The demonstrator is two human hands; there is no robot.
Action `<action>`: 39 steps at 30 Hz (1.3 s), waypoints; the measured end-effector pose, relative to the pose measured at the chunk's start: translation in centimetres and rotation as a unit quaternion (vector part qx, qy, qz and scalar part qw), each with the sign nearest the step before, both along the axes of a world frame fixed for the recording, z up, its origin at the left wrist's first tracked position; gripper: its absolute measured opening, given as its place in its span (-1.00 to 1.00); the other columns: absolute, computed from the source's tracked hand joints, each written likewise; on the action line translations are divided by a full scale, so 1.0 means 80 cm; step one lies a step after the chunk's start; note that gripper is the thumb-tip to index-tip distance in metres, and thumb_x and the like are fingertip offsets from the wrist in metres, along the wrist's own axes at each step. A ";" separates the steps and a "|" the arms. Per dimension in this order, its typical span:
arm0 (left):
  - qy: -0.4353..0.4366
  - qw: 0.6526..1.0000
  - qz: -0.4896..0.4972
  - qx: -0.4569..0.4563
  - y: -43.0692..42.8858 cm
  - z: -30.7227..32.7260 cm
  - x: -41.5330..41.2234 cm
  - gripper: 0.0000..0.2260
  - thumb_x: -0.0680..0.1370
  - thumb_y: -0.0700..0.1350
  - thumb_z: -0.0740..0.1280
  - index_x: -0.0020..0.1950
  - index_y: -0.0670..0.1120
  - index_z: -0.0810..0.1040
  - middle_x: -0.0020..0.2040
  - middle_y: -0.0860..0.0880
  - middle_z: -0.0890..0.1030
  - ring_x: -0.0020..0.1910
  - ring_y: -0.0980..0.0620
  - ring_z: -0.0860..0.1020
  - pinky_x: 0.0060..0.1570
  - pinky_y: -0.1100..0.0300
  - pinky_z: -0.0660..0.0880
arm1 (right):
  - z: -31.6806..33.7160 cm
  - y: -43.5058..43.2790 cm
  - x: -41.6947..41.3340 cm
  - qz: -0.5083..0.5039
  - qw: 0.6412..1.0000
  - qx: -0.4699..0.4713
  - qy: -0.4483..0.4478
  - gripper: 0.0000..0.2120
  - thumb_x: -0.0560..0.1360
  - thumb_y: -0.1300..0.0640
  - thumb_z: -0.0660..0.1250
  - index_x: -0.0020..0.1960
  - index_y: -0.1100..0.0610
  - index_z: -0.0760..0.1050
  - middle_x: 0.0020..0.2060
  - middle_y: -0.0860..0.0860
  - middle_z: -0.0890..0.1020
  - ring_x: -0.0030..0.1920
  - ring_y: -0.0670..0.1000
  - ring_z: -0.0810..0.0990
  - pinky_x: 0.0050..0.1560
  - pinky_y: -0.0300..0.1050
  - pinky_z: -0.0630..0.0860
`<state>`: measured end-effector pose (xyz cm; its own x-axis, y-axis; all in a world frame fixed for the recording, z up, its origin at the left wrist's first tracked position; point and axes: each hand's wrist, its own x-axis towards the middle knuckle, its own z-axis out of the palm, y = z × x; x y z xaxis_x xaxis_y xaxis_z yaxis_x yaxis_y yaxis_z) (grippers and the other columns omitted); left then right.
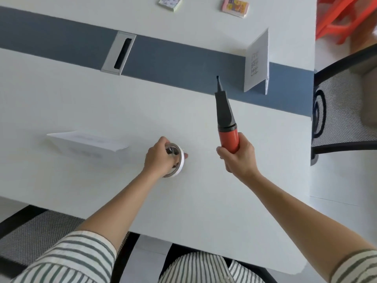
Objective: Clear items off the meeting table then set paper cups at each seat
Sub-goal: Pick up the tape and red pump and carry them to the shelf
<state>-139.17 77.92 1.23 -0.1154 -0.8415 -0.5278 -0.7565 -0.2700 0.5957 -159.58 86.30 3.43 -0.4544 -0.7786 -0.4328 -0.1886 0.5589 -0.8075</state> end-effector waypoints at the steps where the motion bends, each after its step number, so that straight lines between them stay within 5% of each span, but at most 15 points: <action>1: 0.029 0.999 0.006 0.016 0.009 0.012 0.003 -0.66 0.35 -0.04 0.51 -0.05 -0.12 0.42 -0.20 0.05 0.60 -0.16 -0.09 0.57 -0.17 0.03 0.51 | 0.011 0.010 0.000 0.002 1.000 -0.005 -0.018 -0.74 0.30 0.14 0.37 -0.11 0.19 0.36 -0.33 0.18 0.52 -0.54 0.07 0.36 -0.55 -0.15 0.36; 6: 0.164 0.983 0.016 0.083 0.071 0.075 0.019 -0.74 0.53 -0.25 0.25 0.17 0.00 0.44 0.02 -0.12 0.60 -0.02 -0.11 0.58 -0.09 0.10 0.50 | 0.063 0.068 0.001 0.029 0.998 -0.038 -0.047 -0.79 0.41 0.20 0.41 -0.06 0.15 0.39 -0.36 0.13 0.54 -0.47 0.11 0.44 -0.53 -0.09 0.39; 10: 0.213 0.970 0.092 0.067 0.150 0.120 0.024 -0.79 0.53 -0.30 0.22 0.07 -0.04 0.51 -0.03 -0.22 0.63 -0.13 -0.05 0.59 -0.16 0.15 0.50 | 0.090 0.126 0.001 0.070 0.993 -0.066 -0.069 -0.80 0.45 0.17 0.43 -0.05 0.08 0.41 -0.38 0.13 0.54 -0.47 0.14 0.44 -0.51 -0.04 0.40; 15: 0.219 0.947 0.231 0.032 0.284 0.139 0.039 -0.74 0.53 -0.37 0.19 -0.09 -0.04 0.54 -0.39 0.06 0.58 -0.35 0.00 0.55 -0.39 0.23 0.46 | 0.102 0.208 -0.001 0.157 0.982 -0.059 -0.088 -0.82 0.48 0.13 0.43 -0.03 0.04 0.43 -0.32 0.22 0.58 -0.39 0.17 0.52 -0.40 0.03 0.50; 18: 0.239 0.916 0.321 0.043 0.372 0.142 0.055 -0.74 0.54 -0.39 0.22 -0.13 -0.05 0.55 -0.42 0.02 0.55 -0.40 -0.01 0.52 -0.37 0.15 0.48 | 0.097 0.254 0.004 0.220 0.971 -0.042 -0.086 -0.81 0.48 0.13 0.43 -0.02 0.04 0.43 -0.28 0.19 0.60 -0.35 0.25 0.58 -0.40 0.01 0.54; 21: 0.178 0.909 0.378 0.009 0.449 0.155 0.078 -0.79 0.58 -0.33 0.16 -0.06 -0.08 0.53 -0.32 0.01 0.61 -0.37 0.07 0.56 -0.46 0.34 0.49 | 0.094 0.287 0.016 0.275 0.958 -0.029 -0.080 -0.82 0.47 0.14 0.45 -0.05 0.06 0.45 -0.30 0.13 0.62 -0.32 0.15 0.64 -0.36 0.02 0.55; 27: 0.210 0.775 0.596 -0.030 0.571 0.168 0.154 -0.82 0.63 -0.23 0.18 0.02 -0.21 0.57 -0.42 -0.01 0.66 -0.46 0.11 0.61 -0.50 0.34 0.51 | 0.097 0.320 0.102 0.405 0.911 -0.030 -0.078 -0.81 0.45 0.11 0.47 -0.06 0.06 0.46 -0.33 0.08 0.63 -0.36 0.00 0.66 -0.37 -0.08 0.54; 32: 0.221 0.731 0.640 -0.082 0.664 0.180 0.237 -0.74 0.57 -0.39 0.14 -0.05 -0.14 0.57 -0.35 -0.05 0.65 -0.24 -0.10 0.59 -0.10 -0.01 0.55 | 0.101 0.342 0.224 0.491 0.867 -0.044 -0.073 -0.80 0.47 0.11 0.45 0.01 0.01 0.46 -0.27 0.03 0.63 -0.33 0.00 0.68 -0.30 -0.08 0.57; 36: 0.214 0.692 0.682 -0.101 0.725 0.185 0.330 -0.77 0.56 -0.40 0.16 -0.02 -0.17 0.56 -0.38 0.01 0.67 -0.36 0.08 0.64 -0.36 0.25 0.57 | 0.101 0.370 0.349 0.530 0.843 -0.046 -0.080 -0.75 0.47 0.15 0.44 0.07 -0.02 0.44 -0.20 0.04 0.63 -0.31 0.02 0.68 -0.34 -0.11 0.61; 39: 0.194 0.668 0.708 -0.122 0.765 0.188 0.415 -0.80 0.54 -0.40 0.19 0.00 -0.20 0.56 -0.30 -0.08 0.65 -0.29 -0.01 0.61 -0.33 0.22 0.55 | 0.107 0.394 0.452 0.550 0.828 -0.048 -0.097 -0.73 0.47 0.18 0.44 0.07 -0.05 0.44 -0.18 0.05 0.64 -0.30 0.03 0.67 -0.37 -0.11 0.61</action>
<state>-106.00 139.15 16.25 0.7989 -0.3078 -0.5167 0.3778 -0.4117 0.8293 -123.38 117.82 12.01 0.6224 -0.7109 -0.3274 -0.4030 0.0675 -0.9127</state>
